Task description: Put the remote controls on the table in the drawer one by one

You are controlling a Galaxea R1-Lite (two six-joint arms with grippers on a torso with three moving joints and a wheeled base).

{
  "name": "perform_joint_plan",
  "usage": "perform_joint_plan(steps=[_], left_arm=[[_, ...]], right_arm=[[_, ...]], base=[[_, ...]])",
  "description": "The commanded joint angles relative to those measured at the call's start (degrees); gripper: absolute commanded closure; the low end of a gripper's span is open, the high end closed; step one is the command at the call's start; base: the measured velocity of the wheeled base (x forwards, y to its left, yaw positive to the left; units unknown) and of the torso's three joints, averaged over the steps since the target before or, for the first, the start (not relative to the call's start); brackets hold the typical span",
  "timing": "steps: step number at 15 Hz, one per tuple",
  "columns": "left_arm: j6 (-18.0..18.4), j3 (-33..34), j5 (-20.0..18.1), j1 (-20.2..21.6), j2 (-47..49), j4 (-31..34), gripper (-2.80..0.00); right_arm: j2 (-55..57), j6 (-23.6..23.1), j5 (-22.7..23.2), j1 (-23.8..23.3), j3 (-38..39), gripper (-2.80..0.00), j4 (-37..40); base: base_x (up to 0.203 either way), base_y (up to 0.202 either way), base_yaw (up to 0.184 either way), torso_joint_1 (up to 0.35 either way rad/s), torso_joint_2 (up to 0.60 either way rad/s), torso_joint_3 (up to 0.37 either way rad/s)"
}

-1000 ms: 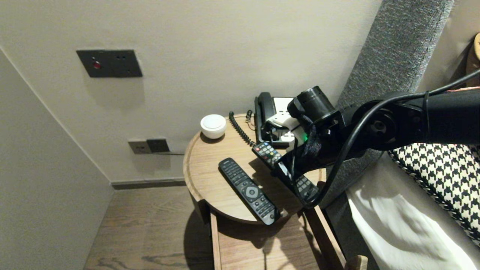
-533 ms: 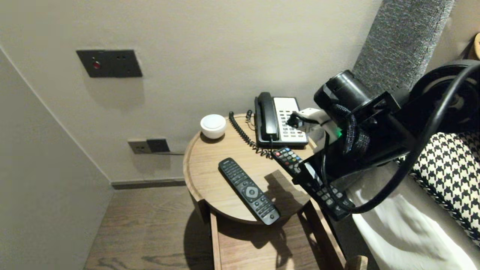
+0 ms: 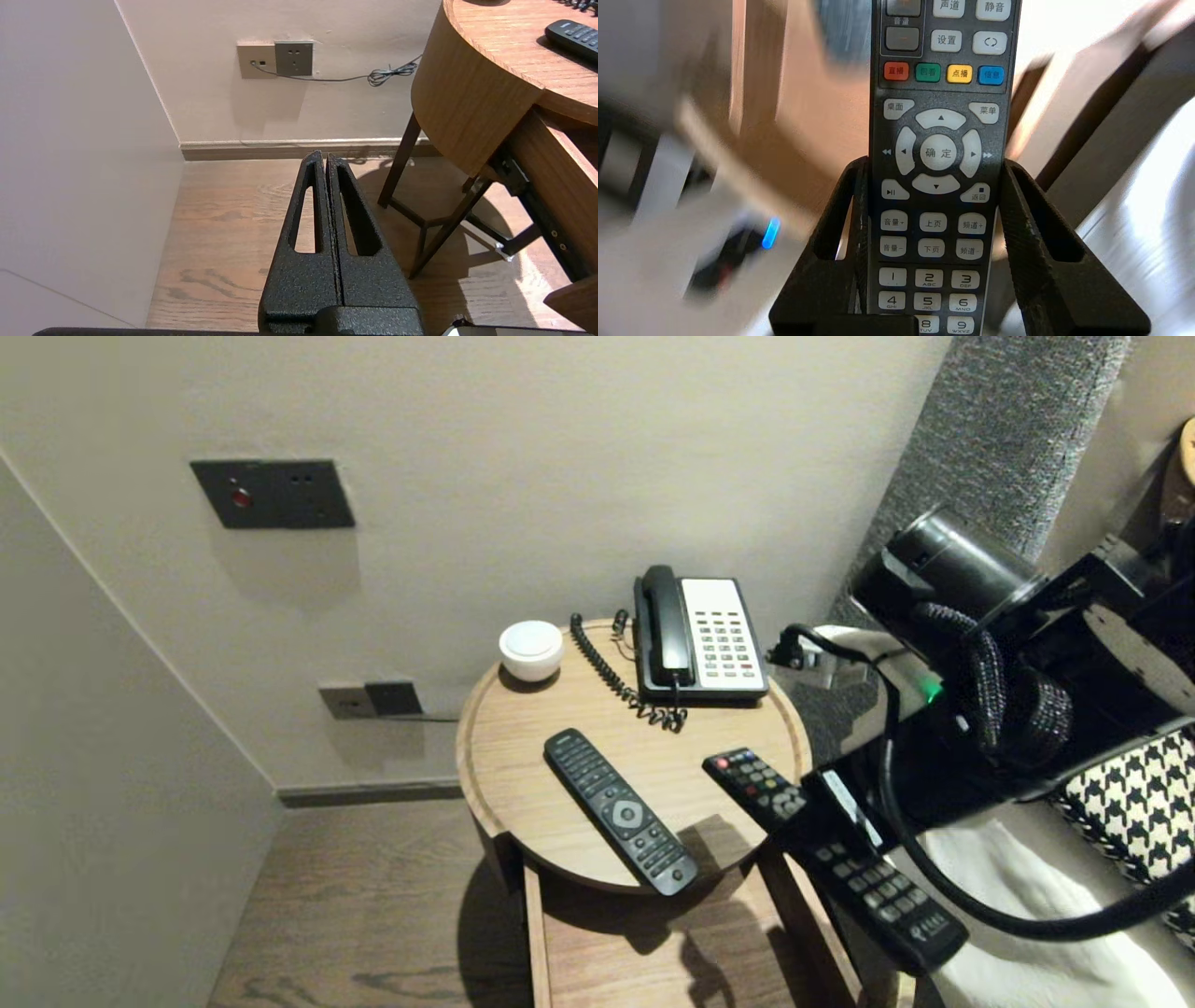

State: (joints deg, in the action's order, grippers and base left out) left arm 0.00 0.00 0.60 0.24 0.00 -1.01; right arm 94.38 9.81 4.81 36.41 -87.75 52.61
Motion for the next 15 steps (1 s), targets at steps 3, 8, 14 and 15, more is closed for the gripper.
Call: perform_joint_plan(steps=[3, 8, 14, 15], left_arm=[[0.0, 0.0, 0.0, 0.0, 0.0, 0.0, 0.00], [0.0, 0.0, 0.0, 0.0, 0.0, 0.0, 0.00], [0.0, 0.0, 0.0, 0.0, 0.0, 0.0, 0.00], [0.0, 0.0, 0.0, 0.0, 0.0, 0.0, 0.00]], right_arm=[[-5.4, 1.3, 7.9, 0.1, 10.0, 0.00, 5.8], [-7.7, 0.8, 11.8, 0.3, 20.8, 0.00, 5.5], [-7.6, 0.5, 12.1, 0.2, 23.5, 0.00, 5.2], [-7.6, 0.5, 12.1, 0.2, 23.5, 0.00, 5.2]], base=[[0.000, 0.000, 0.000, 0.000, 0.00, 0.000], [0.000, 0.000, 0.000, 0.000, 0.00, 0.000], [0.000, 0.000, 0.000, 0.000, 0.00, 0.000], [0.000, 0.000, 0.000, 0.000, 0.00, 0.000]])
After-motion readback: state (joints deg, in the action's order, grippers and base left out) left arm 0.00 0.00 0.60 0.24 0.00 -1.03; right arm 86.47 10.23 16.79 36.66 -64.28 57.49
